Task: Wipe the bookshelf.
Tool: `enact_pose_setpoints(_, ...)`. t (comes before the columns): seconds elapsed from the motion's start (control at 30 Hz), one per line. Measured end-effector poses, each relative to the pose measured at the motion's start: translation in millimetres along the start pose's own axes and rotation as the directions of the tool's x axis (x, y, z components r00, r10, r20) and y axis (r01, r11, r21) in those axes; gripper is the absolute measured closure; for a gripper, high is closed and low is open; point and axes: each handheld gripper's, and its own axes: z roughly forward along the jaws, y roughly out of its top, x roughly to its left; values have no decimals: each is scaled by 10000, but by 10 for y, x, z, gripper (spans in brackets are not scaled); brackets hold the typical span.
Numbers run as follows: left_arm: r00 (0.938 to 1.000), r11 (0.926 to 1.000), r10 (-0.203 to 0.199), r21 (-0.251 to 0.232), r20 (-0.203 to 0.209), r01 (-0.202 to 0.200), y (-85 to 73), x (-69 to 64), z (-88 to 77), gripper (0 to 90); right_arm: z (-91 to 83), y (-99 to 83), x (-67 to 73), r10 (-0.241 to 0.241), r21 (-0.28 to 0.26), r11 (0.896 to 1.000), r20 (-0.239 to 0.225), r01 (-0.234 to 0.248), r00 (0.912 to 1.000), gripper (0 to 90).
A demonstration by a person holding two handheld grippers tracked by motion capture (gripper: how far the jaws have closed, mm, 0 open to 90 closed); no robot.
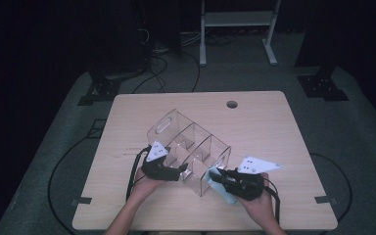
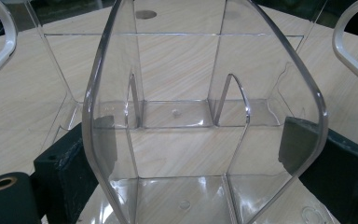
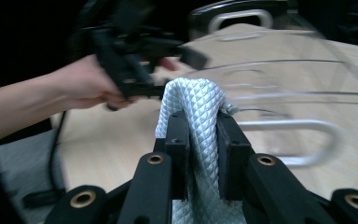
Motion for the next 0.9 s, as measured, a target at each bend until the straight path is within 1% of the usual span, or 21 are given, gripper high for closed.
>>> enact_pose_setpoints(0.03, 10000, 10000, 0, 0, 0, 0, 0, 0, 0, 77, 11, 1, 29, -81, 59, 9999, -161, 82, 9998, 766)
enact_pose_setpoints(0.13, 10000, 10000, 13, 18, 20, -13, -2, -2, -6, 79, 17, 1, 40, -174, 100, 9998, -191, 176, 9997, 766)
enact_pose_setpoints(0.17, 10000, 10000, 11, 30, 20, -11, 1, -3, -5, 79, 7, 2, 9, -111, 125, 9999, -122, 112, 9999, 766)
enact_pose_setpoints(0.23, 10000, 10000, -3, 8, 19, 3, 2, -6, -2, 80, -10, 1, -40, -162, 109, 9998, 216, 160, 9996, 766)
enact_pose_setpoints(0.33, 10000, 10000, 12, -18, 0, -12, 0, -8, 2, 79, -55, 18, -205, 296, -56, 9996, 654, -293, 9974, 763)
enact_pose_setpoints(0.4, 10000, 10000, -23, -22, 4, 23, -2, -8, -1, 78, -54, 13, -200, 383, -88, 9992, 627, -379, 9973, 767)
enact_pose_setpoints(0.43, 10000, 10000, -23, -22, 4, 23, -2, -8, -1, 77, -49, 10, -179, 320, -84, 9995, 645, -315, 9974, 767)
enact_pose_setpoints(0.5, 10000, 10000, -24, -22, 38, 24, -2, -6, -2, 77, -34, 6, -110, 197, 31, 9998, 367, -198, 9991, 767)
enact_pose_setpoints(0.53, 10000, 10000, 41, 31, 62, -41, -1, -2, -6, 77, -24, 5, -68, 26, 123, 9999, 230, -29, 9997, 767)
enact_pose_setpoints(0.57, 10000, 10000, 41, 31, 62, -41, -1, -2, -6, 78, -24, 5, -68, 26, 123, 9999, 230, -29, 9997, 767)
enact_pose_setpoints(0.6, 10000, 10000, 24, 13, 70, -24, -2, -5, -6, 79, -22, 12, -51, -130, 205, 9997, 297, 124, 9995, 765)
enact_pose_setpoints(0.63, 10000, 10000, 24, 13, 70, -24, -2, -5, -6, 79, -22, 12, -51, -130, 205, 9997, 297, 124, 9995, 765)
enact_pose_setpoints(0.67, 10000, 10000, 14, -5, 51, -13, -3, -10, -5, 79, -27, 16, -73, -127, 206, 9997, 311, 121, 9994, 766)
enact_pose_setpoints(0.7, 10000, 10000, 25, 18, 54, -25, -2, -10, -7, 79, -43, 17, -124, -87, 138, 9999, 568, 79, 9983, 765)
enact_pose_setpoints(0.83, 10000, 10000, 71, 13, 41, -71, 4, -11, -2, 79, -94, 13, -321, 297, -56, 9996, 1219, -293, 9921, 764)
enact_pose_setpoints(0.87, 10000, 10000, 73, 16, 33, -73, 5, -13, -1, 79, -100, 10, -345, 407, -82, 9992, 1205, -400, 9919, 763)
enact_pose_setpoints(0.9, 10000, 10000, 61, 16, 26, -61, 5, -13, -1, 78, -100, 6, -346, 388, -101, 9992, 1204, -379, 9920, 763)
